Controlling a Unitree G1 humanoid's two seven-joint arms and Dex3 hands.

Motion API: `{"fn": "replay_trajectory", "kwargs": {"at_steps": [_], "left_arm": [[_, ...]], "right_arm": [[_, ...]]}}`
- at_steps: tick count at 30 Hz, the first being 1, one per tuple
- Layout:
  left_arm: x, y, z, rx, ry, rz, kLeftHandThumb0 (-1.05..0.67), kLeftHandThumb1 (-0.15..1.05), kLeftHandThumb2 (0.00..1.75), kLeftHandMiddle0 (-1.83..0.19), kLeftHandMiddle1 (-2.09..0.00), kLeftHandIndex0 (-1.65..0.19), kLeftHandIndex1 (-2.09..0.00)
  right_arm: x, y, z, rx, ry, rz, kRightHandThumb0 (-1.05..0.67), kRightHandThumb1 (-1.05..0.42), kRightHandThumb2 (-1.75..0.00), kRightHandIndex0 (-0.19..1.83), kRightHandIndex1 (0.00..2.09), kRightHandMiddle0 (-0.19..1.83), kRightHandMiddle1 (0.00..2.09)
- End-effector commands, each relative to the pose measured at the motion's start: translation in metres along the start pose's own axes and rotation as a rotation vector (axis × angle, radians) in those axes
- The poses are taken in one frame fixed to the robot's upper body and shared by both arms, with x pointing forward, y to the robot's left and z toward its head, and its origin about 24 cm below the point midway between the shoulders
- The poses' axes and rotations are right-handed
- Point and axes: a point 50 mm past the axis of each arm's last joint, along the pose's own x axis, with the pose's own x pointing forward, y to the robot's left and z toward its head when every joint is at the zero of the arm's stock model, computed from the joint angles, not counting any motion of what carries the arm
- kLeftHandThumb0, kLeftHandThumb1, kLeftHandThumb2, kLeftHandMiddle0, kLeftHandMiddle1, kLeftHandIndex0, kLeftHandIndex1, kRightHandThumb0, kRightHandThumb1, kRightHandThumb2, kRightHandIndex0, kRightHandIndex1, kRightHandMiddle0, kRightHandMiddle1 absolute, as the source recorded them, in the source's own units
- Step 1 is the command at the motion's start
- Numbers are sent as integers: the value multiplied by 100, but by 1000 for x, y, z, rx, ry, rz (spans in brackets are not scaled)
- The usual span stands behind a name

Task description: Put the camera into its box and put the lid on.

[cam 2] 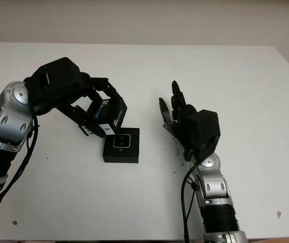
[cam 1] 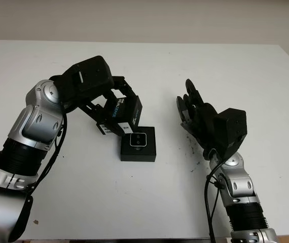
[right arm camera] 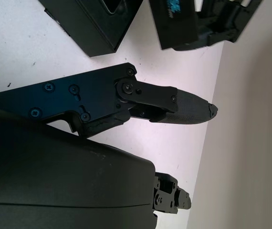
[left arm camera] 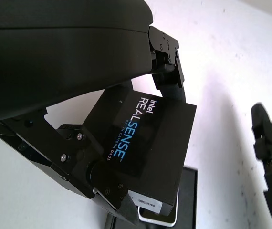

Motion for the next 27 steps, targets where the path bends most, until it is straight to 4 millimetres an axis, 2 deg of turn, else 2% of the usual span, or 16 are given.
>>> {"fn": "replay_trajectory", "kwargs": {"at_steps": [1, 7, 14, 23, 27], "left_arm": [[-2, -3, -3, 1, 5, -19, -24, 103, 5, -35, -159, -24, -148], [-3, -9, -6, -54, 28, -35, -24, 103, 5, -41, -172, -24, -152], [-4, -16, -5, -131, 14, -40, -24, 102, 5, -34, -167, -24, -156], [-4, -22, -4, -252, 19, 3, -27, 100, 5, -35, -170, -23, -155], [-2, -27, -4, -266, 7, 35, -29, 100, 5, -28, -173, -22, -159]], "right_arm": [[0, 1, 5, 0, -25, -13, -71, -105, -53, -12, 6, -10, 6], [0, 3, 7, -48, -64, -40, -73, -105, -53, -11, 6, -8, 6], [0, 5, 7, -61, -76, -37, -75, -105, -53, -11, 6, -9, 6], [-2, 7, 7, -68, -80, -39, -75, -105, -53, -10, 6, -7, 6], [-3, 8, 6, -93, -86, -38, -75, -105, -54, -9, 6, -7, 6]]}}
